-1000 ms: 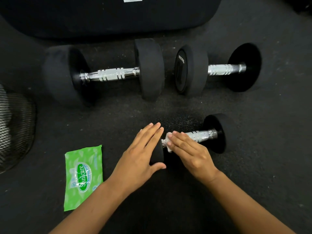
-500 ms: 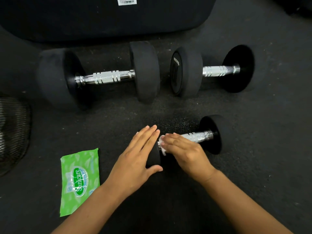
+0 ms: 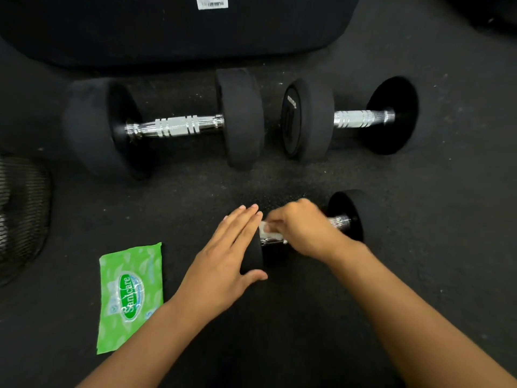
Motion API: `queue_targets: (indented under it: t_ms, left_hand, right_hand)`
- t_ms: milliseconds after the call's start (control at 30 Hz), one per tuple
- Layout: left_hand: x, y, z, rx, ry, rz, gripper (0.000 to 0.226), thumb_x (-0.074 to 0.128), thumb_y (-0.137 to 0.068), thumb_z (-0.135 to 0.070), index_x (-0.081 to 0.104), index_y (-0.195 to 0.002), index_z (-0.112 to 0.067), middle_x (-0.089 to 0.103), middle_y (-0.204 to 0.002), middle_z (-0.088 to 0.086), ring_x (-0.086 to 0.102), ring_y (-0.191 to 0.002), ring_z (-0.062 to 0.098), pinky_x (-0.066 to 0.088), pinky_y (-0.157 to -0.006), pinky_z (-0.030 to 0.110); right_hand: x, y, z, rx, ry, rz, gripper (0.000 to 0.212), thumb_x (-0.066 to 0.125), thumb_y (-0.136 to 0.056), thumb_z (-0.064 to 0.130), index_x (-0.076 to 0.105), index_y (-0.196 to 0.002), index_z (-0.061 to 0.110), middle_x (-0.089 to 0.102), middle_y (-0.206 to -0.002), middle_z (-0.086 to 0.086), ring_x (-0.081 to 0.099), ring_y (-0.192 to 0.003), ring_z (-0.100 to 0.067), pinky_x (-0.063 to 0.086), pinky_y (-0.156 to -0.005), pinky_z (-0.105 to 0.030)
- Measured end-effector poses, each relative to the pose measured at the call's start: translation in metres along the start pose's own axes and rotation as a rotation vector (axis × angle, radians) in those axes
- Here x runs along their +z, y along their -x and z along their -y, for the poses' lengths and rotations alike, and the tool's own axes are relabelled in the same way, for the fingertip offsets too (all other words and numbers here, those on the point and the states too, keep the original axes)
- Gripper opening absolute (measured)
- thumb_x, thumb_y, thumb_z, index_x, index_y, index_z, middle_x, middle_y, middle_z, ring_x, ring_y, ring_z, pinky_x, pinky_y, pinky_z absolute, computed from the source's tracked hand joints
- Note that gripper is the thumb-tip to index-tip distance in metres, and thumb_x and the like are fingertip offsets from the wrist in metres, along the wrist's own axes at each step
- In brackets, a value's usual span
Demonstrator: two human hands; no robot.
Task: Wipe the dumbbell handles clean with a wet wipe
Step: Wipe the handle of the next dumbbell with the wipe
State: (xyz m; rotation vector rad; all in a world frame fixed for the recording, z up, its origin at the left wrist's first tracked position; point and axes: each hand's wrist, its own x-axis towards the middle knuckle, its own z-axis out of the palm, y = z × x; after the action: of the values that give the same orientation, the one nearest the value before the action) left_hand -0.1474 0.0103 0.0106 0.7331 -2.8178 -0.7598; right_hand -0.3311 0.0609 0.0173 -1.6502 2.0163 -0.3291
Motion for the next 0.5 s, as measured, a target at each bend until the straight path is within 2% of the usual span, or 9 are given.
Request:
queue_targets:
  t_ms: [67,167,300,433,500]
  left_hand:
    - [-0.002,0.000,-0.001,-0.016,0.001,0.006,0.099,0.073,-0.067,-0.044,0.020,-0.146,-0.017,0.018,-0.153,-0.008,0.007,-0.141,0.005,0.011,-0.114,0.027]
    - [-0.001,0.002,-0.004,-0.012,-0.043,0.003,0.101,0.074,-0.065,-0.045,0.019,-0.145,-0.016,0.021,-0.152,-0.006,0.009,-0.140,0.008,0.018,-0.110,0.035]
    - [0.000,0.001,-0.003,-0.012,-0.037,0.007,0.101,0.074,-0.068,-0.044,0.017,-0.146,-0.016,0.014,-0.152,-0.009,0.000,-0.141,0.002,0.006,-0.113,0.025]
    - [-0.001,0.002,-0.004,-0.015,-0.023,0.007,0.100,0.075,-0.067,-0.044,0.021,-0.145,-0.014,0.019,-0.152,-0.005,0.006,-0.140,0.006,0.017,-0.112,0.033]
    - [0.000,0.001,-0.003,-0.006,-0.022,-0.003,0.098,0.074,-0.067,-0.043,0.023,-0.145,-0.013,0.020,-0.152,-0.004,0.008,-0.140,0.007,0.014,-0.113,0.030]
  right_hand:
    - [0.005,0.003,0.006,-0.048,0.031,-0.009,0.018,0.055,-0.091,0.026,0.067,-0.082,0.015,0.067,-0.074,-0.012,0.061,-0.075,-0.031,0.047,-0.067,-0.037]
    - [-0.005,0.005,-0.003,0.025,-0.042,0.060,0.019,0.055,-0.092,0.026,0.069,-0.088,0.014,0.068,-0.077,-0.010,0.061,-0.077,-0.024,0.045,-0.068,-0.030]
    - [0.001,-0.004,0.005,-0.001,-0.006,0.065,0.020,0.052,-0.092,0.026,0.068,-0.086,0.015,0.065,-0.075,-0.012,0.060,-0.075,-0.028,0.046,-0.067,-0.034]
    - [-0.008,-0.003,-0.002,0.053,-0.074,0.107,0.020,0.055,-0.092,0.025,0.066,-0.078,0.015,0.061,-0.066,-0.006,0.056,-0.068,-0.020,0.044,-0.066,-0.032]
    - [-0.007,-0.005,0.001,0.031,-0.052,0.103,0.021,0.054,-0.092,0.025,0.067,-0.078,0.014,0.063,-0.068,-0.009,0.058,-0.070,-0.023,0.046,-0.067,-0.034]
